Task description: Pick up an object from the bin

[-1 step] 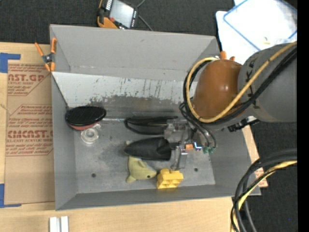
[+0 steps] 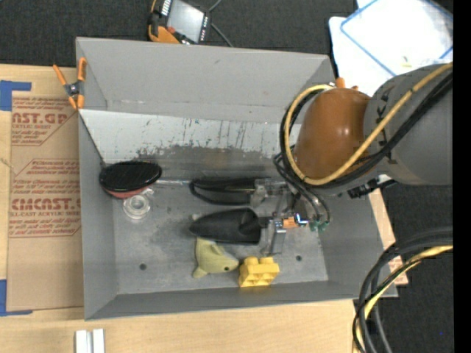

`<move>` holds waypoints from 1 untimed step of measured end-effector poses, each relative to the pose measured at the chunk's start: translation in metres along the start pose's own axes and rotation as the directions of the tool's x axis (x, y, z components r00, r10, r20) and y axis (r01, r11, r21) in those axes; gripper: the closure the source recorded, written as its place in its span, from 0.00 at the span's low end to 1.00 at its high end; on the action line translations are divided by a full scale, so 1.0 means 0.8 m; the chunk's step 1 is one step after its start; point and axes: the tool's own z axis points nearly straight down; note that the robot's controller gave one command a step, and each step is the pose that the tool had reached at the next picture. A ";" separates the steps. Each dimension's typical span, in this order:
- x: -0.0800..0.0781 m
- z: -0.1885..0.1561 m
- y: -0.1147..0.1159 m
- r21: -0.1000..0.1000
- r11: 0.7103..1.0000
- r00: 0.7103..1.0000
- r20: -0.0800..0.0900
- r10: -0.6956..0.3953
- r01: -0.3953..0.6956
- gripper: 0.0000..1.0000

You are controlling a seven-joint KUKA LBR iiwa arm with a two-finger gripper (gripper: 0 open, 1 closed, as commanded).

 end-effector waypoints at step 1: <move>-0.054 0.103 -0.123 0.002 1.000 1.000 -0.002 -0.006 0.006 0.00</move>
Offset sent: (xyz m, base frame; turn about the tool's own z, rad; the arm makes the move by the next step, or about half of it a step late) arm 0.0423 -0.1179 -0.0806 -0.2119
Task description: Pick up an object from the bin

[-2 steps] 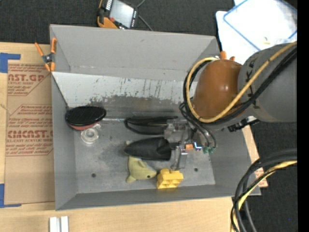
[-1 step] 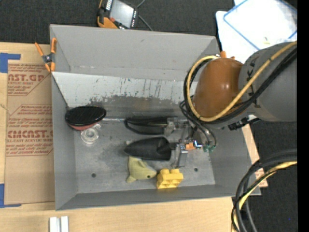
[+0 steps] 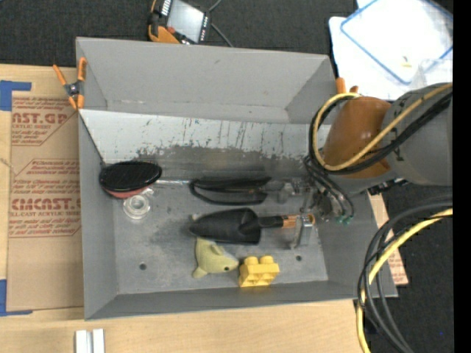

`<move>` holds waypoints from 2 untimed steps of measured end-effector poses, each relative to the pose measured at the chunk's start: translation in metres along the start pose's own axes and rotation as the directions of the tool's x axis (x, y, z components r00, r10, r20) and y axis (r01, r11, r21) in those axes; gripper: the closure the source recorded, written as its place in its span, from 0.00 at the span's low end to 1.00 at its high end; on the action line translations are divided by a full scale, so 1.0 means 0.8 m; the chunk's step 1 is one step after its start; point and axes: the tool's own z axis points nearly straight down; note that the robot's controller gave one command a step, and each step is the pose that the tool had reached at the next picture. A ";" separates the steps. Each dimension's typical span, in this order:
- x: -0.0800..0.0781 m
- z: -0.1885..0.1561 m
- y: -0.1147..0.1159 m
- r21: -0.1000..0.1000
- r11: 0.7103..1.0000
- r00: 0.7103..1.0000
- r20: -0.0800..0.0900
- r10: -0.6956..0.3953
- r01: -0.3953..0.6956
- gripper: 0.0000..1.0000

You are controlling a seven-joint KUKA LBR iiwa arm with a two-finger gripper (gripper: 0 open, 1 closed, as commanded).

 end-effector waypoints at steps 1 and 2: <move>0.000 -0.002 -0.024 -0.003 0.979 0.979 0.012 -0.204 0.204 0.00; -0.002 -0.002 0.003 -0.003 1.000 1.000 0.005 -0.015 0.015 0.00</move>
Offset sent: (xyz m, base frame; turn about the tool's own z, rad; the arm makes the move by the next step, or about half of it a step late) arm 0.0009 0.0012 0.0013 -0.0147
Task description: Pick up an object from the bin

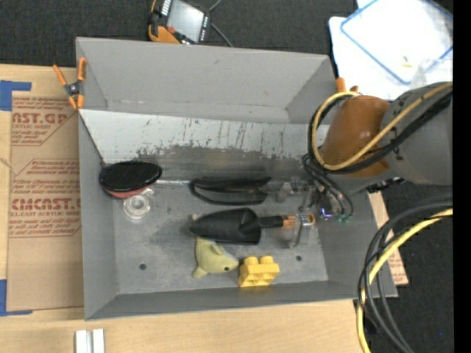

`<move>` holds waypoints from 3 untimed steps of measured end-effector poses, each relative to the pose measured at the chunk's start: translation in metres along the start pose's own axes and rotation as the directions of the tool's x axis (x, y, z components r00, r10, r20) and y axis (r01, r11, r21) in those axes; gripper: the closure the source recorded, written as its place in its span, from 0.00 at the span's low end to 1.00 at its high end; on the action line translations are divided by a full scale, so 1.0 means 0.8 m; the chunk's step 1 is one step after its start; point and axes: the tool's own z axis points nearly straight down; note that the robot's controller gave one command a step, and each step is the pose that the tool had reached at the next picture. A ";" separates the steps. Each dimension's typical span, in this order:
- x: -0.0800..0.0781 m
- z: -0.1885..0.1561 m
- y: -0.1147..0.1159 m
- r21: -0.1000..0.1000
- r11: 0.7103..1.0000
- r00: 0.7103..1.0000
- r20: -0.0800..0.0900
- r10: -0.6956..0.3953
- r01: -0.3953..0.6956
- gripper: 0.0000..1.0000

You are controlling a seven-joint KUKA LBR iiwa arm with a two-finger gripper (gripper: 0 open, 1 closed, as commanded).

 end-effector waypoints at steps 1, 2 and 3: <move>0.002 0.000 -0.025 -0.001 0.985 0.985 0.009 -0.173 0.173 0.00; -0.001 0.000 0.000 -0.001 1.000 1.000 0.004 -0.021 0.021 1.00; -0.001 -0.001 0.000 -0.001 1.000 1.000 0.003 -0.021 0.021 1.00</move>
Offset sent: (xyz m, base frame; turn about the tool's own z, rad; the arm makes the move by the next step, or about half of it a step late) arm -0.0001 -0.0018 0.0001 -0.0200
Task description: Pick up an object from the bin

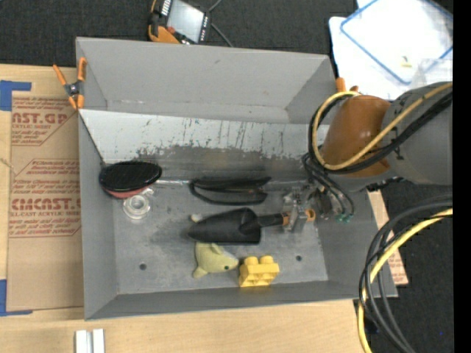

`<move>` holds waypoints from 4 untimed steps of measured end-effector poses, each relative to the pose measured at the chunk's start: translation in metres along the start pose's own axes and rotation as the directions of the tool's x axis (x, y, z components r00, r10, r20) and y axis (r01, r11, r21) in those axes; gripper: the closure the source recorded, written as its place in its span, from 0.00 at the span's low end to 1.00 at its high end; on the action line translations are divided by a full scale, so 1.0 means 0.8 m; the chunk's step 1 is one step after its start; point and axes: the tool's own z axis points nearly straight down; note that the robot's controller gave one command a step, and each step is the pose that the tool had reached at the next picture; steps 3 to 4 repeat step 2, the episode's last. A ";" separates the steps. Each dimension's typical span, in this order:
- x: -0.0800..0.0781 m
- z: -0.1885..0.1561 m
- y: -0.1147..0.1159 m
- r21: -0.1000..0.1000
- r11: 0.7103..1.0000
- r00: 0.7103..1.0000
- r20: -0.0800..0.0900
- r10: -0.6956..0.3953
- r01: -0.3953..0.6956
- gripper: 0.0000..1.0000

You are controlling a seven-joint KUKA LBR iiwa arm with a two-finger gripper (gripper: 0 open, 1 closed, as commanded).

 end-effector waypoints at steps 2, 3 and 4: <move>0.003 -0.105 0.002 -0.002 1.000 1.000 -0.010 0.000 0.000 1.00; 0.003 -0.105 0.002 -0.002 1.000 1.000 -0.010 0.000 0.000 1.00; 0.003 -0.105 0.002 -0.002 1.000 1.000 -0.010 0.000 0.000 1.00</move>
Offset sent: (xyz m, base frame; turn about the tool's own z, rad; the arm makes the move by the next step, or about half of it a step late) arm -0.0037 0.0007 0.1223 -0.0004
